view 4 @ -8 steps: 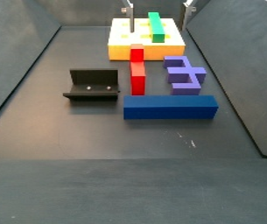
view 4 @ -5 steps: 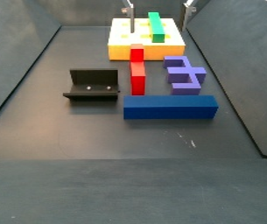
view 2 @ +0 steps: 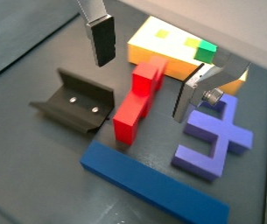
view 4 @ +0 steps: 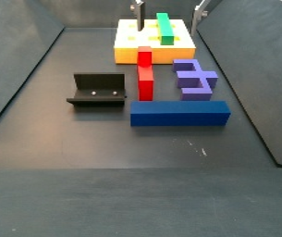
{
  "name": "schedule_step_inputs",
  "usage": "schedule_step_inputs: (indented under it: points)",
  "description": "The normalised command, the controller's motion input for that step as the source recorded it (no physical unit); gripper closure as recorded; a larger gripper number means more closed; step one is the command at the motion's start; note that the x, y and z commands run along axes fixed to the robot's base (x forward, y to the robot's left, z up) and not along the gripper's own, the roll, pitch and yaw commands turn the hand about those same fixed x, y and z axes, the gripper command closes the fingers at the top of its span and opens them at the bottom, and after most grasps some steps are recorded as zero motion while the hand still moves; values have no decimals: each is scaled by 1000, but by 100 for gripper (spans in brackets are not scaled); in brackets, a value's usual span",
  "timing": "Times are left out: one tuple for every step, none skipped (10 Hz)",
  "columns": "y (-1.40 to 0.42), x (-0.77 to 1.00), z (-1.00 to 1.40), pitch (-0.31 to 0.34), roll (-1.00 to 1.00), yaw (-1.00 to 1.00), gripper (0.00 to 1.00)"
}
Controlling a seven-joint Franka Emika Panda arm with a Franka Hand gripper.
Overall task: Pick up the blue object. Move up. Move to above the board. Insert the blue object.
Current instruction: Pick up the blue object.
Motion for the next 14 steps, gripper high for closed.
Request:
schedule_step_inputs:
  points:
    - [0,0,-197,0,-66,-1000,0]
    - [0,0,-214,0,-64,-969,0]
    - [0,0,-260,0,-49,-943,0]
    - [0,0,-269,0,-46,-971,0]
    - [0,0,-263,0,-30,-994,0]
    - [0,0,-277,0,-36,-983,0]
    - [29,0,-291,0,-103,-866,0]
    - [34,0,-283,0,-111,-851,0]
    - [11,9,-257,-3,-159,-834,0]
    - [0,77,-300,-34,-230,-829,0]
    - [0,37,-309,-60,-213,-846,0]
    - [0,43,-374,0,-204,-820,0]
    - [9,20,-320,-6,-161,-834,0]
    - [0,20,-326,-23,-184,-863,0]
